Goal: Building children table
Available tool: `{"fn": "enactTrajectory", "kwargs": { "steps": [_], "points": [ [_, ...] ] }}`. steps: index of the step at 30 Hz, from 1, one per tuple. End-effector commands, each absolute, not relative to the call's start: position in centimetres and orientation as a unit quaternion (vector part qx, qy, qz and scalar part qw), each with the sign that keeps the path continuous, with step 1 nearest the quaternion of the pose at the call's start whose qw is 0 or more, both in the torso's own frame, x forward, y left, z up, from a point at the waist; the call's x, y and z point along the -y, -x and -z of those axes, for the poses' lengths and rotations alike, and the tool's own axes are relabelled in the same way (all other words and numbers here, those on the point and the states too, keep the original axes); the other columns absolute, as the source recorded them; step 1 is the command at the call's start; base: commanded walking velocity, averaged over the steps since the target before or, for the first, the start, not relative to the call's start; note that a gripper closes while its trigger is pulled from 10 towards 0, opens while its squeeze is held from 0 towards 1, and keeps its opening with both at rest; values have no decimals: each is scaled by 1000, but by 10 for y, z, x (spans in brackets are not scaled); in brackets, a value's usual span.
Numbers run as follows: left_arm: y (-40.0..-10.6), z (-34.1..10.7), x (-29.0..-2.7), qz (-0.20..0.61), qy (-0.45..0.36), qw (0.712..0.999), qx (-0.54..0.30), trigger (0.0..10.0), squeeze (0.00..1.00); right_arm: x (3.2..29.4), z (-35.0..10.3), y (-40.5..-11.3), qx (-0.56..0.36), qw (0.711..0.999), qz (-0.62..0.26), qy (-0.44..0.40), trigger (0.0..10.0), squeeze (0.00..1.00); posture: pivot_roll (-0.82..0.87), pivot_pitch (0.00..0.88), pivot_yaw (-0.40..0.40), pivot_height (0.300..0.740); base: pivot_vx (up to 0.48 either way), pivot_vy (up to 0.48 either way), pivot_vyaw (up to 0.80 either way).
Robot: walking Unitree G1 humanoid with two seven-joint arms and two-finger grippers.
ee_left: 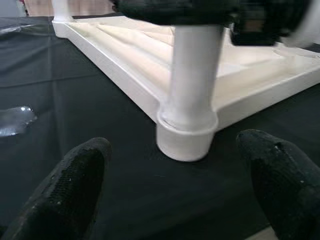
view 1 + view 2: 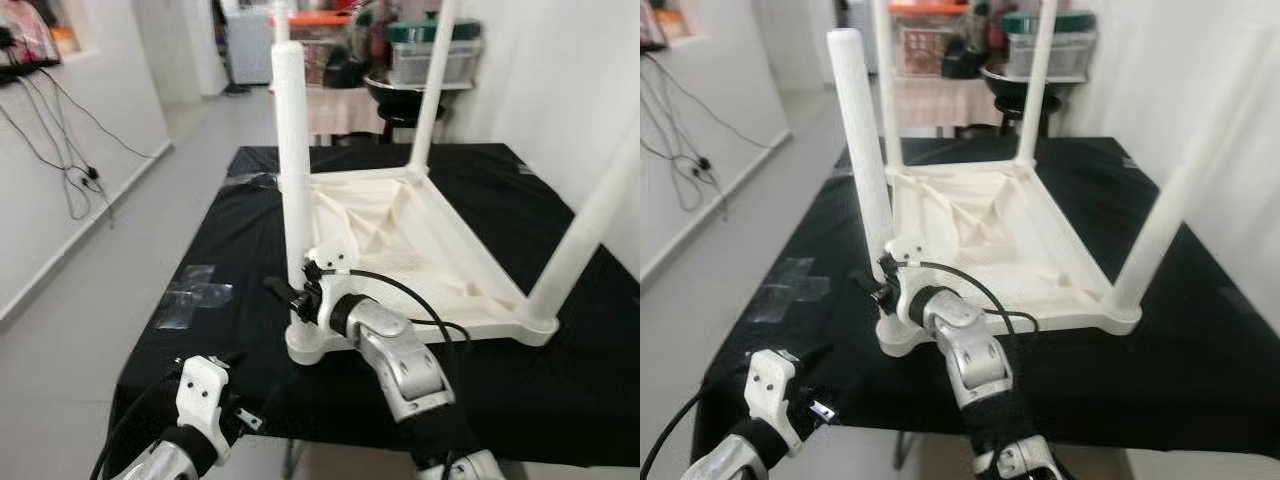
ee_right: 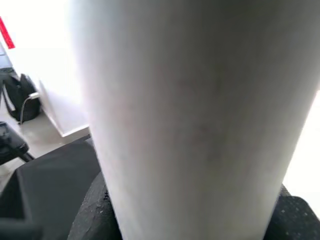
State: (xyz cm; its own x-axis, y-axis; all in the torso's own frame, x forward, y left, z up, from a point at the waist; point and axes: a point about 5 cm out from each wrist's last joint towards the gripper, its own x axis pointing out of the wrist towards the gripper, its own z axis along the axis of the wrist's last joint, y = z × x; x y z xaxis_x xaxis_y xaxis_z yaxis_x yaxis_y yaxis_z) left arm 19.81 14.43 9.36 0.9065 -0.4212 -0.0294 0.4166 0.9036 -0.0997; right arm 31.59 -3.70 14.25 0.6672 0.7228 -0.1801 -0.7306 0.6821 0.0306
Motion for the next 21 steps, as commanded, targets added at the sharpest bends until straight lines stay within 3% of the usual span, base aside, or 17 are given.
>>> {"fn": "enactTrajectory", "kwargs": {
  "steps": [1, 2, 6, 7, 9, 10, 16, 17, 18, 21],
  "points": [
    [-200, -91, -144, 224, 49, 973, -36, 10000, 0, 35, -119, -311, -156, 896, -416, 10, 0, 0, 22, 0, 12, 740, 0, 0, 0],
    [-200, -90, -144, 228, 49, 972, -37, 10000, 0, 20, -128, -311, -142, 881, -451, -4, 0, 0, 22, 0, 12, 740, 0, 0, 0],
    [-200, -90, -144, 227, 49, 972, -36, 10000, 0, 14, -132, -309, -136, 876, -463, -8, 0, 0, 22, 0, 12, 740, 0, 0, 0],
    [-200, -90, -144, 221, 47, 973, -35, 10000, 0, 6, -136, -308, -129, 866, -483, -21, 10000, 0, 34, 0, 4, 740, 0, 0, 0],
    [-200, -90, -144, 221, 47, 973, -35, 10000, 0, 6, -136, -308, -129, 866, -483, -21, 10000, 0, 34, 0, 4, 740, 0, 0, 0],
    [-201, -90, -143, 211, 42, 976, -34, 10000, 0, -2, -151, -303, -104, 845, -521, -58, 10000, 1000, 36, 0, 1, 740, 0, 0, 0],
    [-201, -90, -142, 207, 37, 977, -37, 10000, 0, 0, -164, -300, -84, 835, -539, -74, 10000, 1000, 30, 0, 4, 740, 0, 0, 0],
    [-202, -90, -143, 205, 30, 977, -39, 10000, 0, 3, -168, -299, -78, 834, -542, -71, 10000, 227, 27, 0, 5, 740, 0, 0, 0],
    [-203, -91, -144, 197, 17, 980, -39, 10000, 0, 5, -171, -297, -76, 833, -544, -67, 10000, 0, 20, 0, 8, 740, 0, 0, 0],
    [-205, -93, -146, 187, 1, 982, -37, 10000, 0, 6, -175, -294, -73, 826, -555, -68, 10000, 0, 19, 0, 9, 740, 0, 0, 0]
  ]
}}
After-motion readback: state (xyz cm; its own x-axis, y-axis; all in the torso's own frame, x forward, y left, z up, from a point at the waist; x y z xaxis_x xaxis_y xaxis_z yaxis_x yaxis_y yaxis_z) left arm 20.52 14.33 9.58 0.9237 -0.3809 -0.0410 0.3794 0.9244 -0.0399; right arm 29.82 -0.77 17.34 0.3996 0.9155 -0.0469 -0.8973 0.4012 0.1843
